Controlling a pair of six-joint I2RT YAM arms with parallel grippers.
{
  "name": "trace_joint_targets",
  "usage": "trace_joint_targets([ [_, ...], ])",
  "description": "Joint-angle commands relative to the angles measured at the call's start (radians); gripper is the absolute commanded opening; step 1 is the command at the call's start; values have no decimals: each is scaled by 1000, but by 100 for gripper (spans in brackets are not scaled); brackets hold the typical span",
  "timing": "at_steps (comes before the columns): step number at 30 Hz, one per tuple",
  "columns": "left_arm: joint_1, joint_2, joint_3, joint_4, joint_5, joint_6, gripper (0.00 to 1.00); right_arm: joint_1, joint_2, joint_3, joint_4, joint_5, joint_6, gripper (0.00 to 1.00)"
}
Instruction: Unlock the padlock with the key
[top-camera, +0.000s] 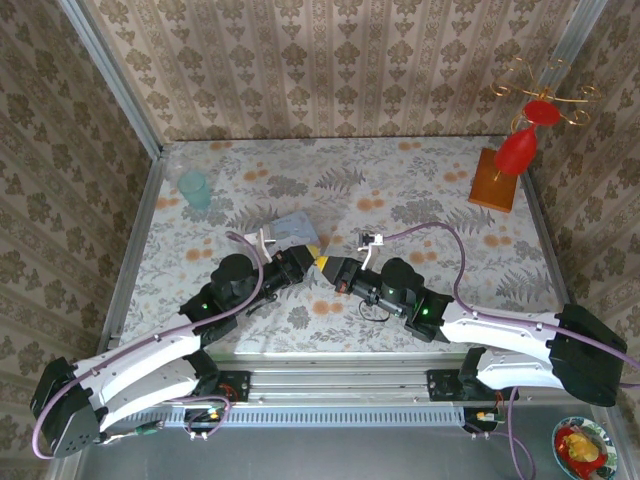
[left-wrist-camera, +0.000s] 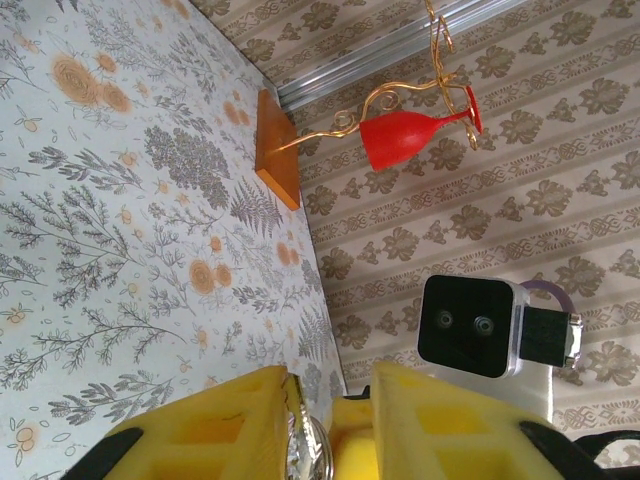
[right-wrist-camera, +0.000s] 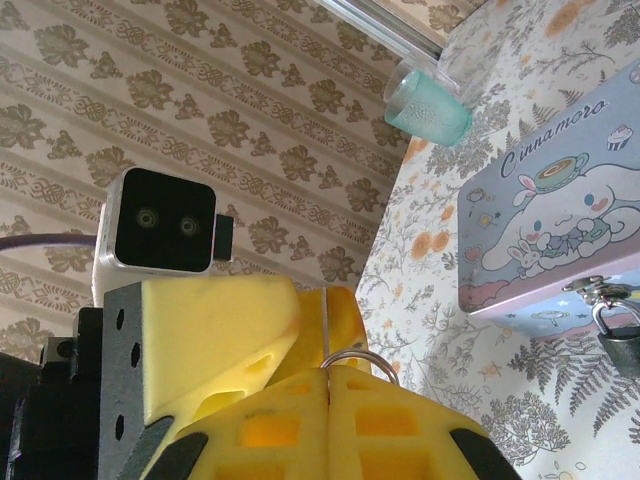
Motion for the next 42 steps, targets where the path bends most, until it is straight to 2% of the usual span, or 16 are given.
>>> trace_joint_targets([
  [1,1,1,30,14,18,1,24,6,-15,32,-17,3,-15,0],
  [14,-1,17,35,7,-3,-3,0,5,-25,32,-34,15,-19,0],
  [16,-1,17,38,-6,-15,-4,0,4,-34,33,-48,23,-19,1],
  [17,-1,15,39,-12,-22,1,0,3,-42,32,-61,31,-19,9],
  [20,-8,4,47,-45,-62,17,0,0,-69,14,-68,64,-5,42],
  [21,-10,1,47,-45,-73,22,0,-1,-76,3,-61,76,7,48],
  [23,-15,-5,52,-43,-86,37,0,-4,-83,-16,-24,81,24,52],
  [30,-34,13,69,-15,-83,59,0,-4,-60,8,-8,40,52,52],
  [37,-59,20,73,28,-81,40,0,-16,-40,5,21,13,75,38],
  [42,-65,25,79,32,-82,35,0,-21,-17,16,50,-37,92,34],
])
